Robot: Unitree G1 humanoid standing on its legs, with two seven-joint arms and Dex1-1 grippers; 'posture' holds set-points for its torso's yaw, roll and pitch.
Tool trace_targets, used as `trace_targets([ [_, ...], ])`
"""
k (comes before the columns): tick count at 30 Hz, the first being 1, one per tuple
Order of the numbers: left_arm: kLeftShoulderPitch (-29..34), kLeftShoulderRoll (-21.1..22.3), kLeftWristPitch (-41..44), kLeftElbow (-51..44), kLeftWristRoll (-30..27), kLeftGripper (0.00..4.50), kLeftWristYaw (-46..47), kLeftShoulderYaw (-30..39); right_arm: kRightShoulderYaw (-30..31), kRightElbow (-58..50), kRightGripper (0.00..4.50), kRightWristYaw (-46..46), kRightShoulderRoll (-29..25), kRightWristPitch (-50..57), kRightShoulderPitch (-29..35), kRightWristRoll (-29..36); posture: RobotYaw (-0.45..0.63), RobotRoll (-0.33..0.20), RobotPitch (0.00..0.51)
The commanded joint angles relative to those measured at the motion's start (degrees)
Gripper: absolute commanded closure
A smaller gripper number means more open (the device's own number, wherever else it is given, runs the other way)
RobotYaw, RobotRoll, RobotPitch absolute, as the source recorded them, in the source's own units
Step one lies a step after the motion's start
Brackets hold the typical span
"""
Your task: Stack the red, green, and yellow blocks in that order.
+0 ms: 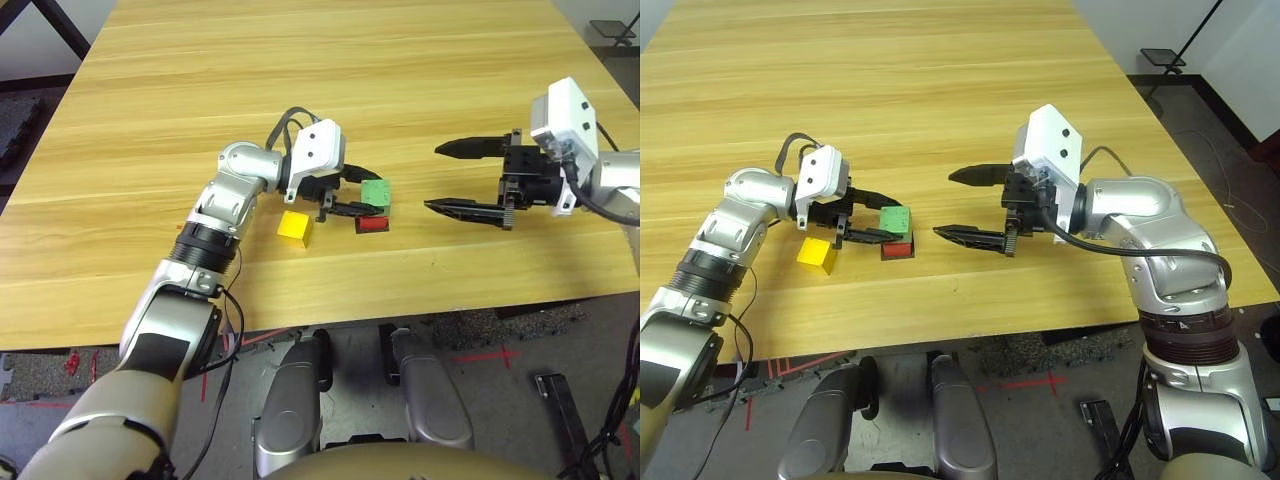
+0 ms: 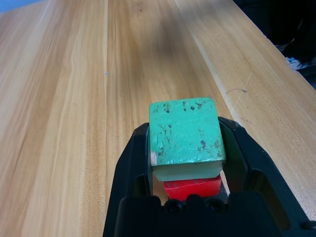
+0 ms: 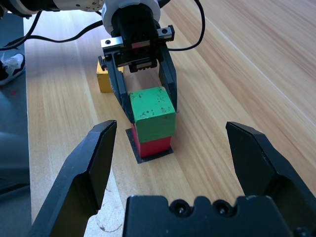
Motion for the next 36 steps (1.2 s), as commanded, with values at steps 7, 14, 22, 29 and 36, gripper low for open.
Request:
trace_targets([
  [7,0.33,0.38,2.28,-0.61,0.03,0.01,0.06,-0.3,0.26,0.44,0.0,0.3,0.54,-0.57,-0.16,0.61,0.13,0.019,0.24],
  [14,0.28,3.17,3.06,-1.18,0.03,0.01,-2.4,-0.21,0.61,1.41,0.0,0.46,0.65,-0.97,-0.8,0.26,0.13,0.018,0.237],
  [22,0.59,10.64,3.89,-1.04,-0.84,0.01,-6.35,1.86,1.06,2.56,0.0,0.86,0.64,-1.81,-1.27,-0.17,0.14,0.022,0.233],
  [29,4.12,14.48,0.32,-1.08,-6.36,0.01,-11.05,7.63,1.78,3.57,0.0,1.02,1.25,-2.85,-1.31,-0.7,0.16,0.026,0.223],
  [36,9.07,15.53,-1.3,-1.81,-8.78,0.01,-13.72,9.39,2.51,5.91,0.0,1.67,1.56,-4.44,-2.24,-1.51,0.18,0.022,0.213],
])
